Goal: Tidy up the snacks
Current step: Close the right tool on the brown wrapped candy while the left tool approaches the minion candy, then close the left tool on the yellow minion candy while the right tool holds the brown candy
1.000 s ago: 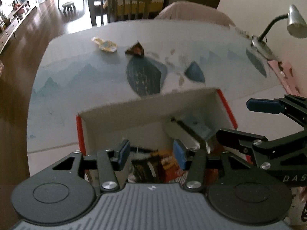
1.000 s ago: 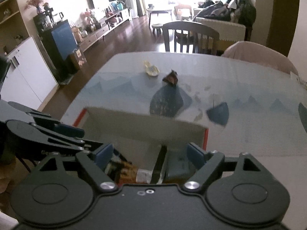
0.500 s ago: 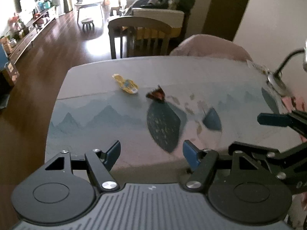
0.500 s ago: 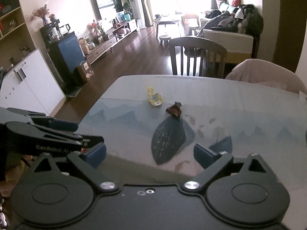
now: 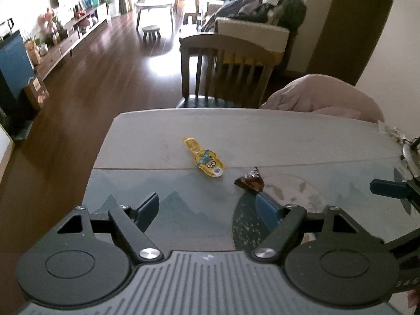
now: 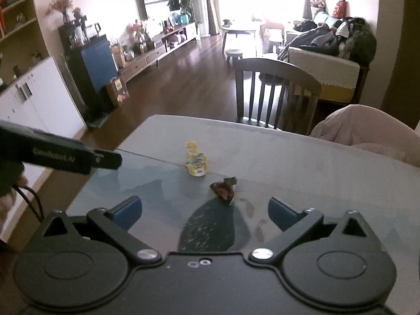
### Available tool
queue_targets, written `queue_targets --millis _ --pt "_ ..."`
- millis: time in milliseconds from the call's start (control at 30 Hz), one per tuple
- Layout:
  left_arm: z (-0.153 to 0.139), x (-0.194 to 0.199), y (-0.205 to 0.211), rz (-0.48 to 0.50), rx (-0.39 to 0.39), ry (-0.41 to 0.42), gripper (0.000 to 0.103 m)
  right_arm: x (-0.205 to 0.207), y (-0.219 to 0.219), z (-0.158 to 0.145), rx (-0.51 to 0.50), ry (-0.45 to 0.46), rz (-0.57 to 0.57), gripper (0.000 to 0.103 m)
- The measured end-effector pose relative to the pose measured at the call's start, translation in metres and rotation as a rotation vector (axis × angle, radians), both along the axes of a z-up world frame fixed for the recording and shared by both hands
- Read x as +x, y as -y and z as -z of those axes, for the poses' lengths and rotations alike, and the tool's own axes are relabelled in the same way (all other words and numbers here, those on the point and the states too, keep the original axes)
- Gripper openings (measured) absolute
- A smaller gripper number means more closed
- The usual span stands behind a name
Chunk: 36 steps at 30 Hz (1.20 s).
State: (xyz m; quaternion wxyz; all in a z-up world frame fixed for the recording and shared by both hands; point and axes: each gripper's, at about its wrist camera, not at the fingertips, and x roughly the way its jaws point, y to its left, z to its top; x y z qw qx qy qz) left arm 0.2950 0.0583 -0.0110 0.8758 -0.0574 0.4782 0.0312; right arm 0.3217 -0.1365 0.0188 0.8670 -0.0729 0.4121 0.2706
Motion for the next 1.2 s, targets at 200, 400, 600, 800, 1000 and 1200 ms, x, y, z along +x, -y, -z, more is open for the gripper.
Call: queue_targets --millis 200,400,600,800,1000,1200 --pt "0.027 0.05 -0.005 -0.02 0.015 -0.079 0.081 0.037 -0.01 0.03 -0.048 -0.016 -0.042 0.102" --pt "0.059 0.09 -0.005 -0.042 0.045 -0.131 0.081 0.068 -0.022 0.067 -0.088 -0.048 -0.076 0.101" --pt "0.084 0.119 -0.007 -0.051 0.043 -0.19 0.081 0.096 -0.038 0.107 -0.109 -0.089 -0.097 0.096" --pt "0.112 0.142 -0.011 -0.084 0.052 -0.257 0.081 0.115 -0.055 0.141 -0.147 -0.15 -0.141 0.082" --pt "0.134 0.165 -0.023 -0.164 -0.009 -0.308 0.081 0.126 -0.061 0.156 -0.131 -0.182 -0.15 0.073" --pt "0.154 0.186 -0.018 -0.175 -0.007 -0.349 0.081 0.132 -0.06 0.157 -0.116 -0.196 -0.148 0.066"
